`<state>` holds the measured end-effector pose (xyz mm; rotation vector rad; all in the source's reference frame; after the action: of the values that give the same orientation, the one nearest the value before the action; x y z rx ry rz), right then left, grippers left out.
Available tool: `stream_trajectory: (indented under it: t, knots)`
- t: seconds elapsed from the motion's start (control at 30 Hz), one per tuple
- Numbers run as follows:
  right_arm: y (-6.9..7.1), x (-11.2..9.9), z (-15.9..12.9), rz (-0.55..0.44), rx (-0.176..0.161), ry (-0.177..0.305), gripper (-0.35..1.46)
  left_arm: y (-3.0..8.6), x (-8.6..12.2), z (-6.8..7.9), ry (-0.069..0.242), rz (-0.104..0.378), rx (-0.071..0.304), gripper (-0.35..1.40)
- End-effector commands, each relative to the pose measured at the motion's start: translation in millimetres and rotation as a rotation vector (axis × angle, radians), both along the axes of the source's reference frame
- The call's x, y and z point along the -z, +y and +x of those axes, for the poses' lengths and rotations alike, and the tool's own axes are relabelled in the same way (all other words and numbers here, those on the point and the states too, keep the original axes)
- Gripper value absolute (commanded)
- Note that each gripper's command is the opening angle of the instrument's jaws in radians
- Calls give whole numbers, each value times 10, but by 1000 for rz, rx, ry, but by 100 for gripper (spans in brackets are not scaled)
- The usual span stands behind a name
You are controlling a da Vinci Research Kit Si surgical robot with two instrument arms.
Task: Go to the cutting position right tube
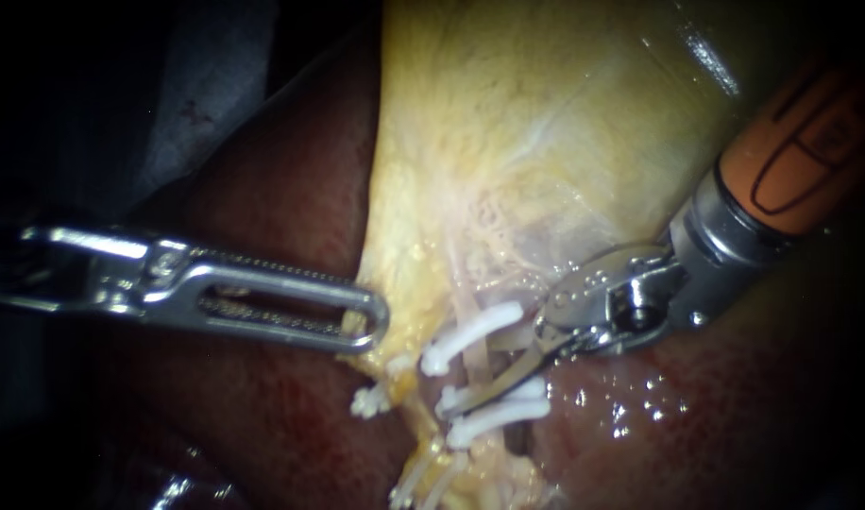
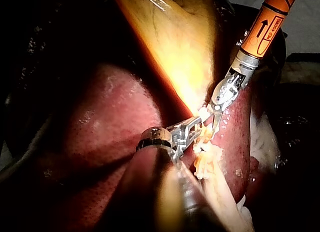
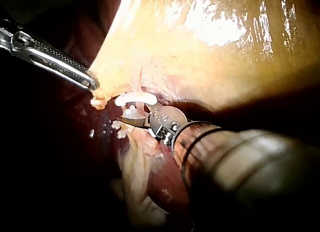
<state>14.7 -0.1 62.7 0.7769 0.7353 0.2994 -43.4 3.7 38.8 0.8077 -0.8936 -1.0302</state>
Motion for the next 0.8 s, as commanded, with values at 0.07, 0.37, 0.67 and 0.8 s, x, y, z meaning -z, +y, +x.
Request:
stream_trajectory:
  t: [0.07, 0.37, 0.67, 0.8]
  knots:
    - [0, 0, 0, 4, -3, -3, 44, 0, 0, 0, 0, 0, 0, -35]
    - [0, -1, -1, 24, -14, -18, 19, 0, 0, 0, 0, 0, 0, -35]
    - [0, -1, -1, 24, -13, -17, 17, 0, 0, 0, 0, 0, 0, -35]
    - [0, -2, -1, 23, -12, -16, 17, 0, 0, 0, 0, 0, 0, -35]
